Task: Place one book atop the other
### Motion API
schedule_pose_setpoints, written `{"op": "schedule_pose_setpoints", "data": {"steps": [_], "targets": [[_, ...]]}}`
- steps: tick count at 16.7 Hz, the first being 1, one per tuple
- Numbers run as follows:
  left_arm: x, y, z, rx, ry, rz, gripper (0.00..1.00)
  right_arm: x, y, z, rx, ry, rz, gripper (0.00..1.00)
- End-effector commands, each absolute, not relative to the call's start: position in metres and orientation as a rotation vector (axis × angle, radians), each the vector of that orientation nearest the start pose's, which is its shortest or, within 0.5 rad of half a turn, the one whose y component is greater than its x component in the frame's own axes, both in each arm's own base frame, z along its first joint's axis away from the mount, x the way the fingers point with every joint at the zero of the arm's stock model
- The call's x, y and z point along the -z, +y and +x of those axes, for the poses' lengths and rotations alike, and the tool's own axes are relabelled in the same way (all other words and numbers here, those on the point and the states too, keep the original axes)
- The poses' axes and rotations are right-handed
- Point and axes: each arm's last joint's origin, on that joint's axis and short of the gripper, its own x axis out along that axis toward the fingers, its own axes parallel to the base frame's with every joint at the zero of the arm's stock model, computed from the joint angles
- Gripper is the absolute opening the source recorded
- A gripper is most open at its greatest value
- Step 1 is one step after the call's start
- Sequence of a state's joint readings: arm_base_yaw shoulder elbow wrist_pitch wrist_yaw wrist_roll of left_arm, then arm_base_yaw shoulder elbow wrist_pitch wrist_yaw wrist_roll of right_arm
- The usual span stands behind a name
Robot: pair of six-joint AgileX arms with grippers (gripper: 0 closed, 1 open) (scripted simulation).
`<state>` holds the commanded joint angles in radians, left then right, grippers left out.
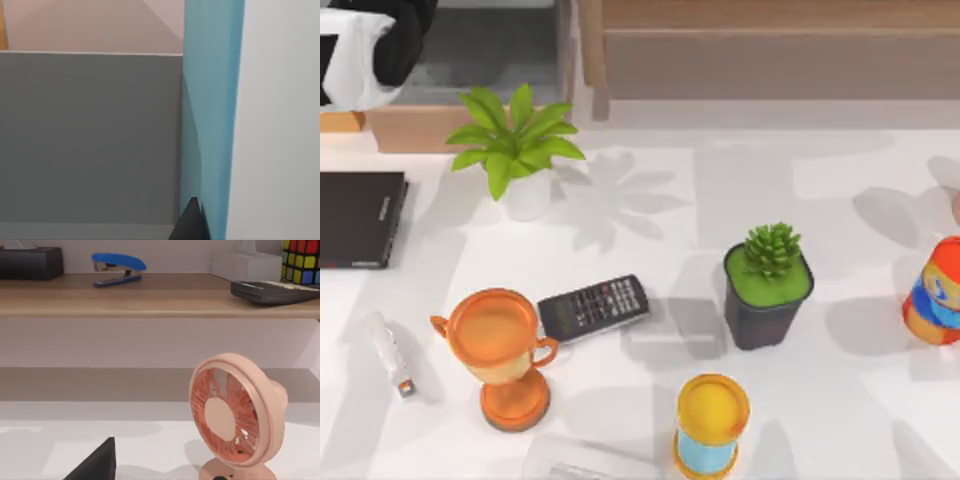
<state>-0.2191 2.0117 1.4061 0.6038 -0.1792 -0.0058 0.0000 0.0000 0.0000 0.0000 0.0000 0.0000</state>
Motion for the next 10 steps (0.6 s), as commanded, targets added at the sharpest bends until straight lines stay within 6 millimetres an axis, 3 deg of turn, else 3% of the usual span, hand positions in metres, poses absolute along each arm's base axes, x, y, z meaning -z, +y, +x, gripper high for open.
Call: {"op": "schedule_pose_setpoints", "data": {"steps": [10], "targets": [[-0.2508,-0.093,0.4604,0.019,0.003,-0.018,0.0,-0.16,-0.0012,0.1057,0.0,0.0,0.0,1.0]]}}
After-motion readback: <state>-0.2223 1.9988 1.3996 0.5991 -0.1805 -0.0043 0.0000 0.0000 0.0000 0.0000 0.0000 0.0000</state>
